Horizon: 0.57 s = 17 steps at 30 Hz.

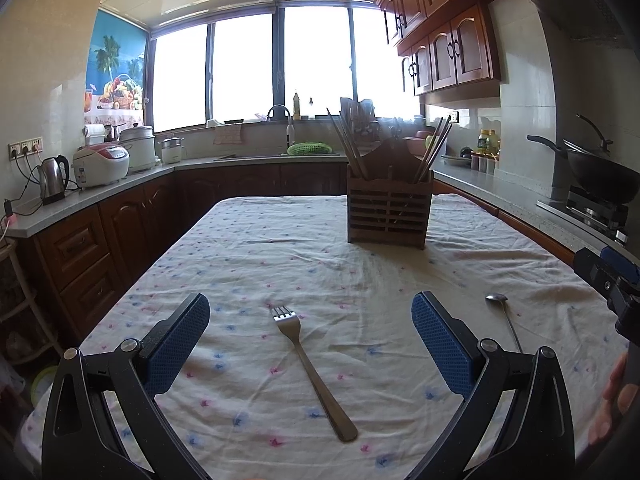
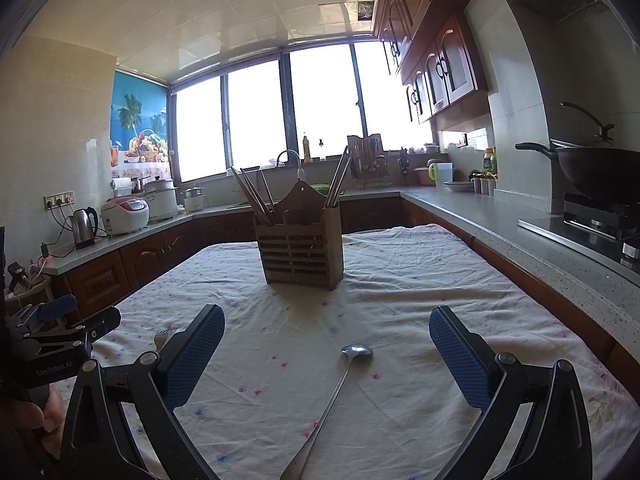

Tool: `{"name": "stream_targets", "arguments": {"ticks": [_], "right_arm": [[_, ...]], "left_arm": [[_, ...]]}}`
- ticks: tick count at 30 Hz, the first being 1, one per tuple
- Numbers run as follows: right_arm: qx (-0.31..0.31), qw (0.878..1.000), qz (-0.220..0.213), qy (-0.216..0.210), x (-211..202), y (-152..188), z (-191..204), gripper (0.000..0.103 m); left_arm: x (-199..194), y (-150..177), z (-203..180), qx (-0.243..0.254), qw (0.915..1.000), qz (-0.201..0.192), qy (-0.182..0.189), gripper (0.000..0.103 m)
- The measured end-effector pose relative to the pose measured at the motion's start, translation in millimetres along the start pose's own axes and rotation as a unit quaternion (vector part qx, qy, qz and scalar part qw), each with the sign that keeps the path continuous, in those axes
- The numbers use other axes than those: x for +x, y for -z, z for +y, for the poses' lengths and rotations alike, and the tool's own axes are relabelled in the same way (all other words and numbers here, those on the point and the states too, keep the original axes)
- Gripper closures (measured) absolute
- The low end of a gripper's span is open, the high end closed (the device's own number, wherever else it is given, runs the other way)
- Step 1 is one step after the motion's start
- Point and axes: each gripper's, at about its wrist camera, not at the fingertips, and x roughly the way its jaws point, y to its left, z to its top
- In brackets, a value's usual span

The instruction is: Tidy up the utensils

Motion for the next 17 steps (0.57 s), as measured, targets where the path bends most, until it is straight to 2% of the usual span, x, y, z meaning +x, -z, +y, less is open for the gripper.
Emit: {"name": "stream_targets", "arguments": {"ticks": [12,17], "right_arm": [[0.005,1.0,0.023,0.0,14,-7,-7,0.0],[0.008,0.999,0.038,-0.002,22,-8,-9,0.0]], "left_arm": [[8,-6,1,-0.004,0.9998,0.014,0.015,0.0],[12,-8,-1,-0.009,0.9992,0.021,0.033,0.0]]}}
